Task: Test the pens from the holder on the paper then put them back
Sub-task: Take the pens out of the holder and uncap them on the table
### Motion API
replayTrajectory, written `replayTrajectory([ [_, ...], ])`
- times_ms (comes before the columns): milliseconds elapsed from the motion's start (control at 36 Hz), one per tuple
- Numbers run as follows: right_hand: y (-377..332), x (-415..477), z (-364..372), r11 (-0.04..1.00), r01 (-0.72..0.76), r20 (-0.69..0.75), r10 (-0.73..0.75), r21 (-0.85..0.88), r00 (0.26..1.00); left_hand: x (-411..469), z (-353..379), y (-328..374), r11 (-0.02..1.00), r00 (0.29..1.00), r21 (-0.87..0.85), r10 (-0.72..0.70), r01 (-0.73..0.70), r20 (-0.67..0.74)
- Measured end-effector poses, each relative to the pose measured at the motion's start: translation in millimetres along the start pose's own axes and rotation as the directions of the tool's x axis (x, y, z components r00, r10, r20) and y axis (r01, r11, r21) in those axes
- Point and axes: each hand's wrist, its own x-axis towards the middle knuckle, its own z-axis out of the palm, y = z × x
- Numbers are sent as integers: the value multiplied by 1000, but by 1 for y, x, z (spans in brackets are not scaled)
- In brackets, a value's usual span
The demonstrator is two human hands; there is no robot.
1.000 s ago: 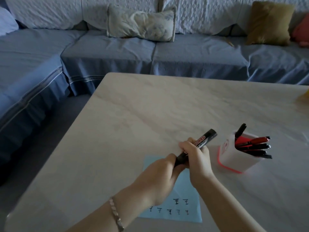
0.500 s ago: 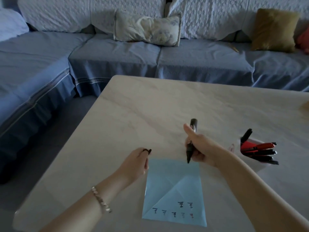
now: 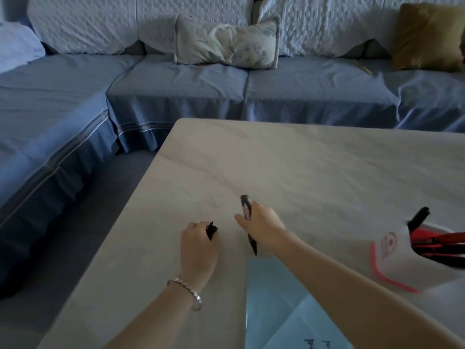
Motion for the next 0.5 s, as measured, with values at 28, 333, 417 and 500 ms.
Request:
replayTrajectory([
  [28, -4, 3, 6, 1000, -3, -2, 3, -11, 1000, 1, 2, -2, 1000, 1000, 8, 3, -3, 11],
  [333, -9, 6, 21, 995, -39, 11, 38, 93, 999, 3, 3, -1, 995, 998, -94, 49, -44, 48],
  [417, -5, 4, 17, 989, -54, 17, 52, 139, 999, 2, 5, 3, 993, 997, -114, 38, -30, 73],
  [500, -1, 0, 13, 992, -50, 42, 45, 120, 998, 2, 6, 5, 997, 994, -72, 48, -40, 103],
])
